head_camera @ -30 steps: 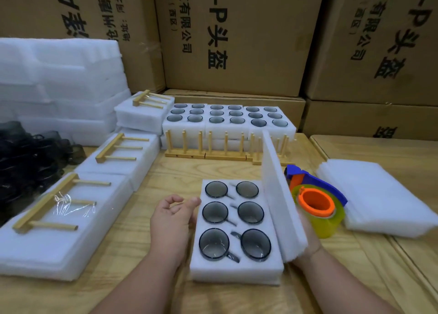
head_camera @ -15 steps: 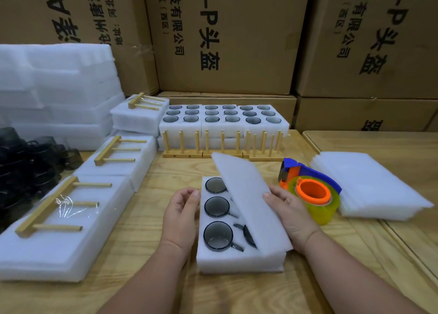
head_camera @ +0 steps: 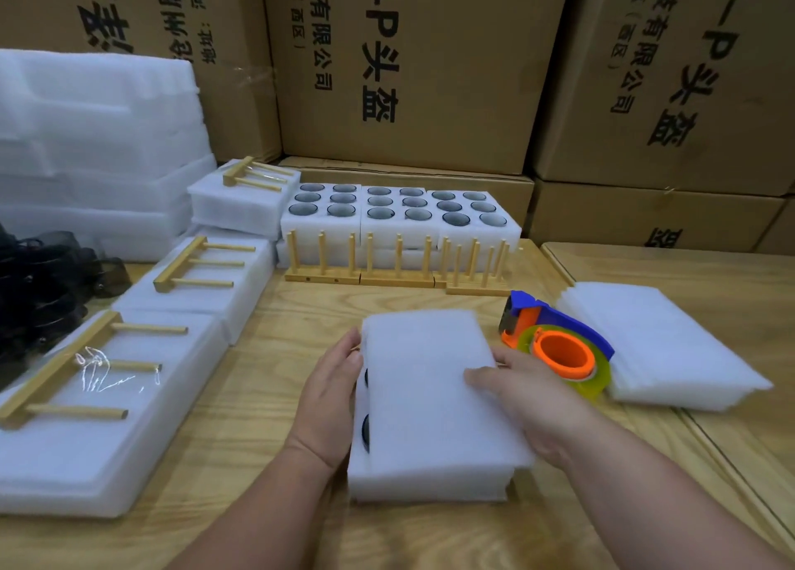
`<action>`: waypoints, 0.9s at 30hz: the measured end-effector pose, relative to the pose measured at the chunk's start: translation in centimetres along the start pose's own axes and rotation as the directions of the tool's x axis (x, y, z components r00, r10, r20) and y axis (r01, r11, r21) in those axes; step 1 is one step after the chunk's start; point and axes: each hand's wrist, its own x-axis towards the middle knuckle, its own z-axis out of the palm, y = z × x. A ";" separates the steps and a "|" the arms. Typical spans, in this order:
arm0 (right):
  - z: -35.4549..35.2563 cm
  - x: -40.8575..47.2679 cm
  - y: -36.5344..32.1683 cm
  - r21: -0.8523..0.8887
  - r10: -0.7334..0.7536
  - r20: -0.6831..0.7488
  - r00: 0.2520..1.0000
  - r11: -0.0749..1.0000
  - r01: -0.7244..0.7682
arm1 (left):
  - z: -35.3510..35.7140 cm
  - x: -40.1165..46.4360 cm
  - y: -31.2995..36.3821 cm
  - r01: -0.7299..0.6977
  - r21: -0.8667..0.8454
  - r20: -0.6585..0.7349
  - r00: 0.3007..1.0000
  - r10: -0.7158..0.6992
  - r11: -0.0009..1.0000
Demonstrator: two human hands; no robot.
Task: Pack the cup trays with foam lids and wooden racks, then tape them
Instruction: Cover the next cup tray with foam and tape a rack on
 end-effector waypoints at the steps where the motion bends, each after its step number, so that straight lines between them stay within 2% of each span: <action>1: 0.3 -0.2 -0.1 -0.026 -0.007 0.003 1.000 1.000 0.007 | 0.0 0.0 -0.1 0.010 -0.022 0.025 1.000 -0.010 1.000; 10: 2.3 -1.9 0.2 -0.195 -0.065 -0.009 0.998 0.979 0.062 | -0.2 -0.2 -0.1 0.105 -0.138 0.065 0.993 -0.097 0.985; 13: 2.1 -2.2 -0.9 -0.304 -0.132 -0.038 0.990 0.946 0.115 | -0.9 0.8 -0.3 0.151 -0.091 -0.093 0.983 -0.159 0.984; 15: 1.0 -1.5 -2.6 -0.495 -0.256 -0.133 0.957 0.854 0.160 | -1.5 1.9 0.0 0.201 -0.078 -0.156 0.965 -0.211 0.976; 17: -0.2 0.1 -4.3 -0.575 -0.377 -0.141 0.916 0.784 0.234 | -1.9 2.8 0.5 0.226 0.018 -0.193 0.957 -0.218 0.974; 19: -1.2 2.1 -6.0 -0.599 -0.441 -0.132 0.888 0.749 0.283 | -1.9 3.3 0.4 0.188 0.218 -0.222 0.965 -0.139 0.958; 22: -2.8 6.3 -8.0 -0.738 -0.518 -0.126 0.846 0.619 0.269 | -1.2 3.5 -0.3 0.060 0.578 -0.182 0.982 0.058 0.814; 24: -3.9 9.3 -9.2 -0.818 -0.548 -0.115 0.828 0.526 0.234 | -0.9 3.6 -0.5 0.047 0.636 -0.175 0.981 0.085 0.771; 27: -5.4 13.2 -10.4 -0.878 -0.559 -0.154 0.815 0.456 0.147 | -1.0 3.8 -0.7 0.057 0.643 -0.195 0.977 0.092 0.764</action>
